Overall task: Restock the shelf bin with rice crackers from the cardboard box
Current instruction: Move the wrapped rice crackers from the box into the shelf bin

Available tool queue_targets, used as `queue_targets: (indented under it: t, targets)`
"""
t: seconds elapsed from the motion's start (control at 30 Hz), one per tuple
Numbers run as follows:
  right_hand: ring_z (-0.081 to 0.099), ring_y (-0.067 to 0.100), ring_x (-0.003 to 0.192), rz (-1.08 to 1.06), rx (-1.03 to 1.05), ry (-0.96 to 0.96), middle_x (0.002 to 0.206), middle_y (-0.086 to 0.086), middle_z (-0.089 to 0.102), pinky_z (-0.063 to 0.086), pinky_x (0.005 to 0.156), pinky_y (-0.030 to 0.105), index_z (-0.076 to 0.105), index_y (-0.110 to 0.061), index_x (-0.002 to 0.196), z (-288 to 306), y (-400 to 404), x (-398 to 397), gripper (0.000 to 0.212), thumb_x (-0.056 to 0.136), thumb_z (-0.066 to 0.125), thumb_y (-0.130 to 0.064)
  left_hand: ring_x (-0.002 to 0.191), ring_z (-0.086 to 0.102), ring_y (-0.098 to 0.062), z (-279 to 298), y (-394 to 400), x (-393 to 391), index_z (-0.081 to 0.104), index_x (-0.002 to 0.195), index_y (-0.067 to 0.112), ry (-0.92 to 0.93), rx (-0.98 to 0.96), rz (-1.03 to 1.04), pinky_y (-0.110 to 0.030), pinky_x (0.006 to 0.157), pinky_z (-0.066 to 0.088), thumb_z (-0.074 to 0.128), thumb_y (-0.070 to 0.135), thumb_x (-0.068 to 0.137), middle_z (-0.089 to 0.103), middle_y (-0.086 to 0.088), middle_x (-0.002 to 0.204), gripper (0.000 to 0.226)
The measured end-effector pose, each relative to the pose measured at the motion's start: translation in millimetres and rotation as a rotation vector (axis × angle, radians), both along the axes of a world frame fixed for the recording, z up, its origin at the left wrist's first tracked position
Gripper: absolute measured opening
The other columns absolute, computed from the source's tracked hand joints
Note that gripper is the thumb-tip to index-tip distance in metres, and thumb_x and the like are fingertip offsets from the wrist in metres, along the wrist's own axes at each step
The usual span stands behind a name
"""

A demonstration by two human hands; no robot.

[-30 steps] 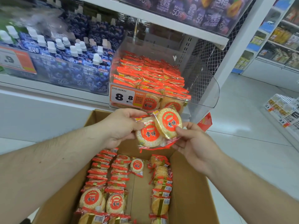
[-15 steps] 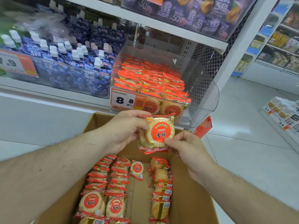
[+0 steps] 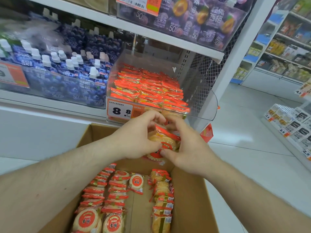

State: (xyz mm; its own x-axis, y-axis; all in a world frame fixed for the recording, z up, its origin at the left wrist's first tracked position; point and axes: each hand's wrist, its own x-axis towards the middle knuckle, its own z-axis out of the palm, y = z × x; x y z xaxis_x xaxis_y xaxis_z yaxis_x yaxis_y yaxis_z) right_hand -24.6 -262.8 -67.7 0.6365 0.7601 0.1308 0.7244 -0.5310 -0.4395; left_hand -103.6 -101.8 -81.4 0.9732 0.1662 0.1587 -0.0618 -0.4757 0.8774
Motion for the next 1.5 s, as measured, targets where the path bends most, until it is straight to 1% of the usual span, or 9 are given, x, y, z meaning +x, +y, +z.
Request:
queue_targets:
  t: [0.23, 0.3, 0.4, 0.53, 0.87, 1.07, 1.17, 1.27, 1.5]
  targets:
    - [0.057, 0.014, 0.103, -0.146, 0.131, -0.264, 0.111, -0.007, 0.064, 0.044, 0.087, 0.027, 0.057, -0.025, 0.123, 46, -11, 35, 0.047, 0.079, 0.075, -0.021, 0.098, 0.055, -0.003, 28, 19, 17, 0.055, 0.103, 0.033, -0.245, 0.187, 0.168, -0.019, 0.086, 0.046, 0.076, 0.020, 0.076, 0.055, 0.019, 0.103, 0.037]
    - [0.056, 0.022, 0.099, -0.215, 0.130, -0.473, 0.105, -0.002, 0.063, 0.044, 0.081, 0.034, 0.057, -0.022, 0.114, 60, -8, 58, 0.038, 0.079, 0.071, -0.022, 0.110, 0.049, -0.010, 31, 31, 23, 0.058, 0.109, 0.032, -0.201, 0.406, 0.237, -0.032, 0.098, 0.041, 0.073, 0.026, 0.078, 0.054, 0.015, 0.112, 0.035]
    - [0.055, 0.034, 0.098, -0.311, -0.074, -0.786, 0.107, 0.007, 0.060, 0.044, 0.076, 0.043, 0.053, -0.016, 0.111, 71, 10, 98, 0.034, 0.081, 0.064, -0.029, 0.121, 0.036, -0.016, 26, 39, 34, 0.059, 0.114, 0.039, -0.083, 0.641, 0.303, -0.040, 0.104, 0.026, 0.067, 0.038, 0.080, 0.051, 0.014, 0.124, 0.035]
    - [0.053, 0.036, 0.106, -0.344, -0.343, -0.946, 0.114, 0.010, 0.058, 0.042, 0.081, 0.044, 0.050, -0.012, 0.116, 73, 45, 147, 0.035, 0.082, 0.058, -0.016, 0.127, 0.025, -0.015, 17, 38, 42, 0.056, 0.119, 0.044, -0.003, 0.688, 0.321, -0.039, 0.105, 0.016, 0.063, 0.048, 0.081, 0.043, 0.016, 0.130, 0.039]
    - [0.057, 0.030, 0.104, -0.397, -0.474, -0.633, 0.108, 0.006, 0.061, 0.041, 0.098, 0.045, 0.054, -0.024, 0.122, 63, 105, 239, 0.041, 0.081, 0.059, -0.020, 0.125, 0.021, -0.012, 7, 48, 54, 0.064, 0.102, 0.042, -0.019, 0.552, 0.361, -0.033, 0.099, 0.020, 0.066, 0.043, 0.084, 0.039, 0.019, 0.128, 0.019]
    - [0.050, 0.028, 0.110, -0.469, -0.626, -0.657, 0.103, 0.002, 0.058, 0.035, 0.096, 0.043, 0.060, -0.031, 0.111, 48, 118, 267, 0.030, 0.082, 0.063, -0.025, 0.124, 0.021, -0.009, 4, 50, 59, 0.064, 0.093, 0.042, -0.021, 0.525, 0.403, -0.025, 0.085, 0.012, 0.065, 0.042, 0.085, 0.040, 0.024, 0.120, 0.008]
    - [0.050, 0.029, 0.111, -0.515, -0.610, -0.774, 0.109, 0.006, 0.058, 0.040, 0.088, 0.039, 0.063, -0.024, 0.109, 40, 113, 268, 0.025, 0.086, 0.065, -0.033, 0.121, 0.023, -0.008, 2, 50, 60, 0.065, 0.091, 0.041, -0.040, 0.534, 0.414, -0.023, 0.081, 0.009, 0.066, 0.041, 0.084, 0.041, 0.024, 0.112, 0.007]
    - [0.062, 0.029, 0.089, -0.487, -0.523, -0.660, 0.089, 0.007, 0.060, 0.048, 0.072, 0.035, 0.066, -0.010, 0.102, 33, 116, 264, 0.014, 0.090, 0.060, -0.014, 0.117, 0.024, -0.008, 0, 50, 60, 0.066, 0.089, 0.040, -0.066, 0.530, 0.422, -0.023, 0.080, 0.009, 0.067, 0.038, 0.083, 0.042, 0.023, 0.108, 0.006]
    - [0.063, 0.041, 0.101, -0.451, -0.530, -0.523, 0.111, 0.024, 0.065, 0.050, 0.079, 0.041, 0.064, 0.002, 0.113, 14, 125, 265, 0.030, 0.095, 0.040, -0.001, 0.116, 0.025, -0.007, -2, 50, 59, 0.066, 0.089, 0.039, -0.099, 0.528, 0.413, -0.024, 0.081, 0.011, 0.067, 0.037, 0.084, 0.042, 0.022, 0.105, 0.005]
